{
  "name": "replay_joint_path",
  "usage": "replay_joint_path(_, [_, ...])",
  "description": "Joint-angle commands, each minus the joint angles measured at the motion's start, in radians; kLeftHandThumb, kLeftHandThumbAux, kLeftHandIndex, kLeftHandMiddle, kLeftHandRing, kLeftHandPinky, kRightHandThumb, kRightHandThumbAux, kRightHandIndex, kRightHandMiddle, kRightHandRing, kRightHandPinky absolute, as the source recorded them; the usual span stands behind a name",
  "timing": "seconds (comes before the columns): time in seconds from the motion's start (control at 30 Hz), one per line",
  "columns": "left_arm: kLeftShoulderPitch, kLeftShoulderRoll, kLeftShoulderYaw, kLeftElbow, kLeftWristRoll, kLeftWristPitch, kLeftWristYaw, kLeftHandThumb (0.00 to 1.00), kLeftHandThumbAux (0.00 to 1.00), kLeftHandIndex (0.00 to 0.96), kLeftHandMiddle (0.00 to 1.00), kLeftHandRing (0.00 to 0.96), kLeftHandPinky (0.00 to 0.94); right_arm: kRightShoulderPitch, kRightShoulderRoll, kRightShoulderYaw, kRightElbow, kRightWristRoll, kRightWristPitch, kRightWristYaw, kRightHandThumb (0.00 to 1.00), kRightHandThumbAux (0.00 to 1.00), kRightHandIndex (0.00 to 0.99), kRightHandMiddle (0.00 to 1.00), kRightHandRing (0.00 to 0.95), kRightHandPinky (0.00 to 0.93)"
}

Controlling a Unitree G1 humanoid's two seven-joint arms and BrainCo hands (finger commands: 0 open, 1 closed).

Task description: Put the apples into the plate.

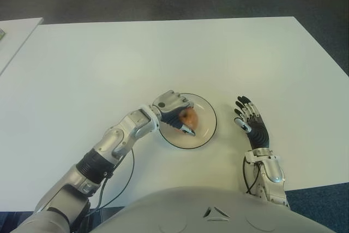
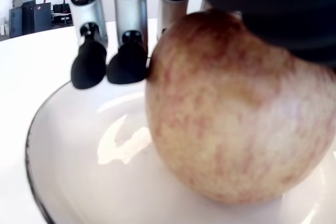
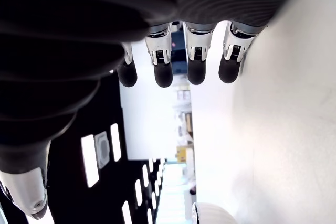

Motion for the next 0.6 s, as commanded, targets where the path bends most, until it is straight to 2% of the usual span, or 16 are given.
replay_joint_path(0.03, [-0.006,0.016,-0.006,-0.009,0.004,-0.009,-0.035,0.352,0.343,0.164,0.260,0.256,0.275,0.043,0.015,0.016,0.069,-0.003,0.069,0.005,0.216,0.617,0.086,0.109,0.072,0.086])
replay_joint_path(0.13, [-0.013,0.025,-0.011,-0.014,0.025,-0.015,-0.042,0.252,0.289,0.067,0.106,0.100,0.113,0.042,0.014,0.015,0.071,0.002,0.071,0.010,0.210,0.619,0.083,0.110,0.073,0.077])
replay_joint_path(0.2, [-0.017,0.033,-0.015,-0.023,0.033,-0.018,-0.061,0.211,0.256,0.027,0.043,0.040,0.046,0.041,0.014,0.014,0.073,0.007,0.071,0.015,0.209,0.619,0.081,0.109,0.071,0.073])
replay_joint_path(0.4, [-0.018,0.038,-0.012,-0.032,0.033,-0.027,-0.062,0.188,0.199,0.003,0.005,0.005,0.006,0.036,0.015,0.011,0.085,0.015,0.060,0.029,0.212,0.616,0.085,0.111,0.071,0.081])
replay_joint_path(0.6, [-0.005,0.037,0.006,-0.037,0.019,-0.047,-0.009,0.189,0.165,0.000,0.000,0.000,0.000,0.036,0.015,0.010,0.085,0.016,0.065,0.035,0.214,0.608,0.086,0.111,0.071,0.083])
